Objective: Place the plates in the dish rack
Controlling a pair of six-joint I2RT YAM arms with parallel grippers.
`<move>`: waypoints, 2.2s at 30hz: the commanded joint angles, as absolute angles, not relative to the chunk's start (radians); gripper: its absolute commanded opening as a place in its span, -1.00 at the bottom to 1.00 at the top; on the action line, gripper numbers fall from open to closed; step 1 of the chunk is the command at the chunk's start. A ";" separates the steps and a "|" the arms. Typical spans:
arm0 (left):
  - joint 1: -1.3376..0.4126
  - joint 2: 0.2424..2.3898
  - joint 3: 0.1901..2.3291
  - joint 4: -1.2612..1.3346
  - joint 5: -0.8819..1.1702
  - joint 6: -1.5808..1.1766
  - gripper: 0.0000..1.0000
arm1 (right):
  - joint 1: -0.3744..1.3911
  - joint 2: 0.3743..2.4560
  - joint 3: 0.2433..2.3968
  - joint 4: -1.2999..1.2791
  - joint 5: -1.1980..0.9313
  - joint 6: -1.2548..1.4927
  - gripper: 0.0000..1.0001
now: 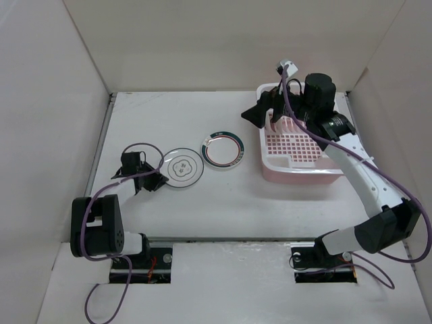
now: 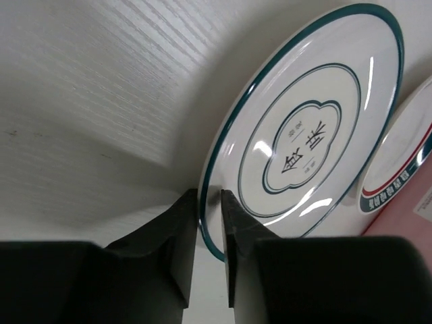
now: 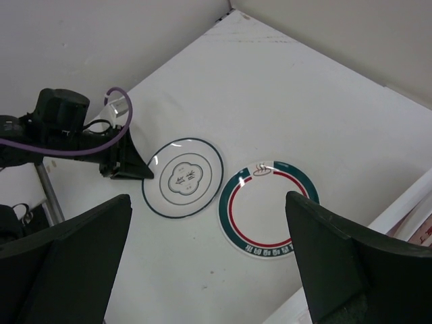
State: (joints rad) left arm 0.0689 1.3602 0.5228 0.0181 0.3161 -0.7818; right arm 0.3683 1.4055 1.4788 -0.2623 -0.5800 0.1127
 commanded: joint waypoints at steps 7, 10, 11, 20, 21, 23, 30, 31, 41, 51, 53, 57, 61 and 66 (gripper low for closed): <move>0.072 1.356 0.502 -0.021 0.245 -0.792 -1.00 | 0.388 1.405 1.563 -0.273 -0.603 0.109 1.00; 0.072 1.336 0.531 -0.048 0.226 -0.792 -1.00 | 0.399 1.426 1.572 -0.273 -0.585 0.109 1.00; 0.072 1.324 0.543 -0.082 0.212 -0.792 -1.00 | 0.411 1.427 1.584 -0.285 -0.575 0.109 1.00; 0.072 1.103 0.794 -0.204 0.126 -0.753 -1.00 | 0.598 1.568 1.706 -0.446 -0.157 -0.092 1.00; 0.072 1.103 0.820 -0.204 0.126 -0.753 -1.00 | 0.612 1.578 1.706 -0.446 -0.138 -0.113 1.00; 0.072 1.114 0.873 -0.218 0.126 -0.733 -1.00 | 0.658 1.600 1.717 -0.466 -0.104 -0.149 1.00; 0.061 1.250 1.177 -0.383 0.231 -0.753 -1.00 | 0.847 1.640 1.583 -0.350 0.007 -0.377 0.98; 0.061 1.264 1.210 -0.405 0.232 -0.764 -1.00 | 0.870 1.640 1.571 -0.321 0.040 -0.388 0.92; 0.041 1.419 1.450 -0.637 0.324 -0.870 -1.00 | 1.003 1.709 1.531 -0.098 0.242 -0.554 0.72; 0.014 1.428 1.483 -0.657 0.434 -0.928 -1.00 | 1.003 1.813 1.571 -0.034 0.252 -0.575 0.72; 0.002 1.437 1.509 -0.657 0.459 -0.937 -1.00 | 1.003 1.845 1.589 -0.034 0.252 -0.575 0.69; -0.047 1.447 1.528 -0.657 0.469 -0.956 -1.00 | 0.985 1.885 1.635 -0.025 0.275 -0.575 0.43; -0.058 1.456 1.528 -0.657 0.469 -0.956 -1.00 | 0.974 1.907 1.658 -0.025 0.275 -0.557 -0.16; -0.058 1.465 1.528 -0.657 0.469 -0.945 -1.00 | 0.974 1.907 1.658 -0.015 0.295 -0.535 -1.00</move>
